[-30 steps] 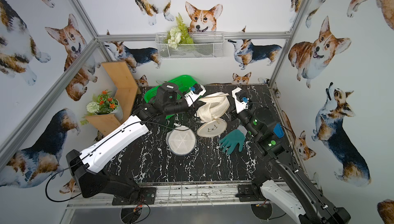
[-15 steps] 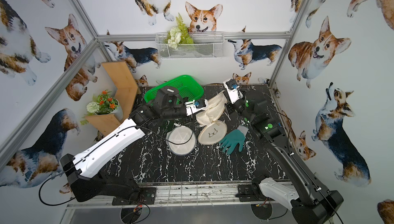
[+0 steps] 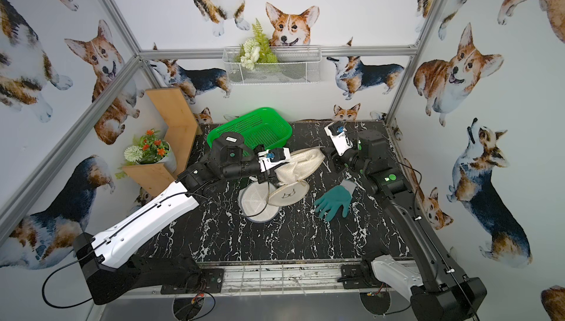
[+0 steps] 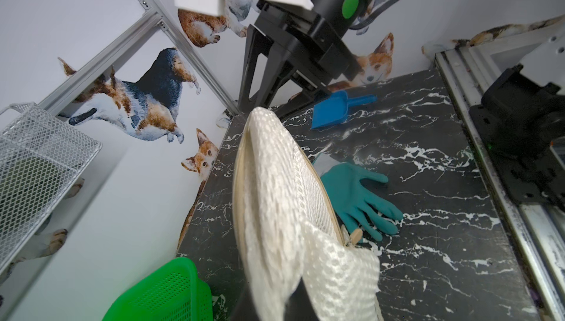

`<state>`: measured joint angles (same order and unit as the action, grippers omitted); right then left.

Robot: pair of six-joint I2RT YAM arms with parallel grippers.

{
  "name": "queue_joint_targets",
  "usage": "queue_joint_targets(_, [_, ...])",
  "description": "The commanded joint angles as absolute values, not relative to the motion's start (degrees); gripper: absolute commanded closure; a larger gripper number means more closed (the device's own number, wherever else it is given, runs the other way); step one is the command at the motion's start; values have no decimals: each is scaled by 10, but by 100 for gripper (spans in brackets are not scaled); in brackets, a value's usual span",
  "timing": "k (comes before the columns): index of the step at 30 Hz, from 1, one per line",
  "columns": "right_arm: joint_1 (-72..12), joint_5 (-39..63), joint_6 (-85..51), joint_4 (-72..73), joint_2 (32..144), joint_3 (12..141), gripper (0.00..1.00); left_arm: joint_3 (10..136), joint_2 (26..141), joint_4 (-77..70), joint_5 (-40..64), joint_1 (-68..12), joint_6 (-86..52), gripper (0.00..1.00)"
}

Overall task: Turn the laundry bag inside out
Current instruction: Turn over the laundry bag.

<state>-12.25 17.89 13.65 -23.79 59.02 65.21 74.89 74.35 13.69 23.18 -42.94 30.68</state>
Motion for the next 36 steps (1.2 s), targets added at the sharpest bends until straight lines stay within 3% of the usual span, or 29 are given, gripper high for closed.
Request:
queue_joint_targets(1, [-91,190,79,-266,578,640,49,717,730,-43,318,-422,162,100])
queue_joint_targets(6, [-58,294,-49,-244,551,610,40,649,727,-222,321,-416,-23,100])
queue_joint_targets(16, [-36,383,-296,-215,545,566,39,568,752,-477,248,-416,-276,100])
queue_joint_targets(21, [2,345,-331,-223,546,626,29,583,764,-438,253,-416,-271,100])
queue_joint_targets(25, [65,397,-365,-203,547,662,25,582,759,-401,254,-416,-254,100])
queue_joint_targets(29, [70,446,-401,-144,535,653,21,594,761,-339,246,-416,-233,100])
queue_joint_targets(36, [69,485,-409,-100,516,629,27,610,772,-315,253,-416,-221,100])
